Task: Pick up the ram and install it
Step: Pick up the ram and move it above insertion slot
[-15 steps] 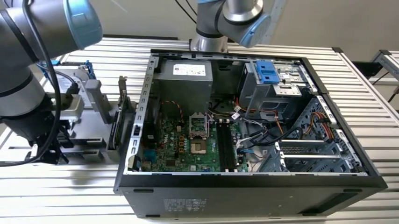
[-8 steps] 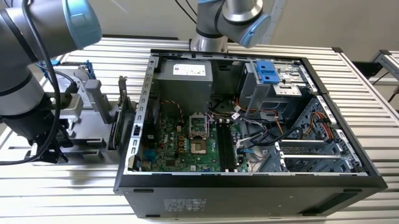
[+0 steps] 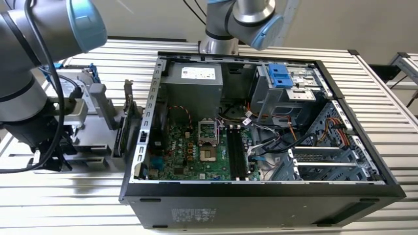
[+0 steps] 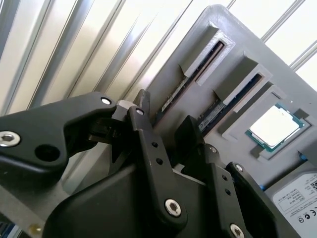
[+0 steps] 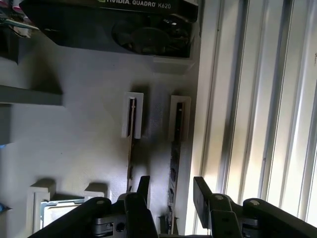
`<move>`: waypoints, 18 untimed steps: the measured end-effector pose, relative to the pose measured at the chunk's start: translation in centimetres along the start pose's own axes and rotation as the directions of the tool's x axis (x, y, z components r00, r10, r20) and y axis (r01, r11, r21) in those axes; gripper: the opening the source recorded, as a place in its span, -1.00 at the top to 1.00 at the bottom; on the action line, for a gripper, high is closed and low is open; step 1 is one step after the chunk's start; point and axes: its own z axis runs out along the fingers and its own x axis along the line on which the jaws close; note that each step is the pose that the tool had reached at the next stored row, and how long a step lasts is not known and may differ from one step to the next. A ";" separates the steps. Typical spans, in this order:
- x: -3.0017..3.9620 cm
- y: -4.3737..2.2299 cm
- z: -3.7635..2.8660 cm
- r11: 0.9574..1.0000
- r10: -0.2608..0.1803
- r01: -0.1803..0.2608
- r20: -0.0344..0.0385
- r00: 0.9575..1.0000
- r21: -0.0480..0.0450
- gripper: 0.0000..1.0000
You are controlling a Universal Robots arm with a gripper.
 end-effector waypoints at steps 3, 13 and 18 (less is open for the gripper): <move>-0.01 0.00 0.20 1.000 0.000 0.000 0.000 1.000 0.000 -1.00; -0.03 -0.01 0.70 1.000 0.000 0.000 0.000 1.000 0.002 -1.00; -0.08 -0.01 0.56 1.000 0.000 0.000 0.000 1.000 0.002 -1.00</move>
